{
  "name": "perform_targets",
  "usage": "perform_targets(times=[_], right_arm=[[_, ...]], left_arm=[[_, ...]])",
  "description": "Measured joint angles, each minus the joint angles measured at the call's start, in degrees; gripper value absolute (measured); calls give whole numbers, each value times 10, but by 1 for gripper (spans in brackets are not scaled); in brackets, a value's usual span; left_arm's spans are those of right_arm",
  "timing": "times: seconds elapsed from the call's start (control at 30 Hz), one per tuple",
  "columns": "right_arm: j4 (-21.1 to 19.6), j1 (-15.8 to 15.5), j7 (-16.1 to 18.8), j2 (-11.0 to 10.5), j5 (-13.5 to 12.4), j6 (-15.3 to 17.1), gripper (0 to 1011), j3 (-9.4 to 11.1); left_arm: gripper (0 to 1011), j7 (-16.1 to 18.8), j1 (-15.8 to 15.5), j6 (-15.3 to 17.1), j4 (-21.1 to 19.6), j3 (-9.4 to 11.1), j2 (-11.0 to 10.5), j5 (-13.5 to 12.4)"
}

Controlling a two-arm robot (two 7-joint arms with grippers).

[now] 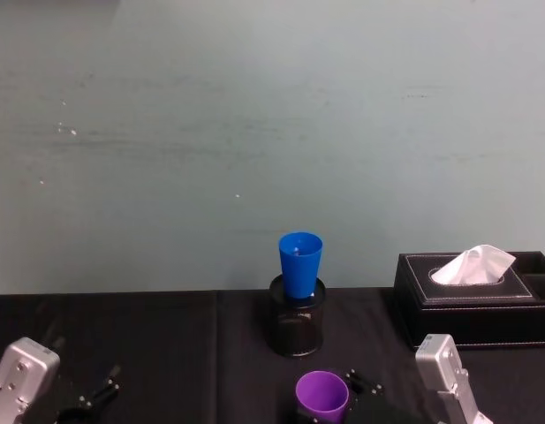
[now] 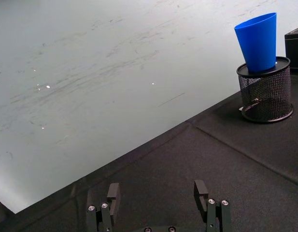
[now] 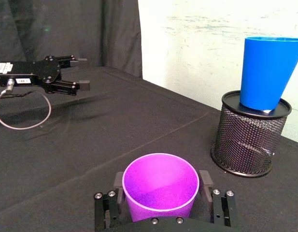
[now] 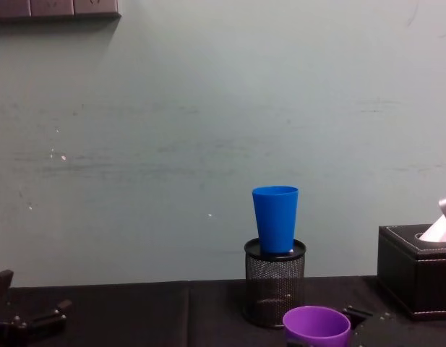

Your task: Pick up one cup with a gripper and tap it against the other cup.

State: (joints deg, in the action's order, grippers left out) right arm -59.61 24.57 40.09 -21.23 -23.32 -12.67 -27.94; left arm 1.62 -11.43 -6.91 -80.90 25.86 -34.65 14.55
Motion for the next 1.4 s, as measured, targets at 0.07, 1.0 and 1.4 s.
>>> perform_targets(times=[0.07,1.0,1.4], right_arm=[[0,0,0,0,0,0,920,0],[-55,-6,-14,-15,-1,35,733,9],[-152,19,-29,-46,-6,139,733,6]], left_arm=[[1000,0,0,0,0,0,0,0],[1000,0,0,0,0,0,0,0],[1000,0,0,0,0,0,0,0]])
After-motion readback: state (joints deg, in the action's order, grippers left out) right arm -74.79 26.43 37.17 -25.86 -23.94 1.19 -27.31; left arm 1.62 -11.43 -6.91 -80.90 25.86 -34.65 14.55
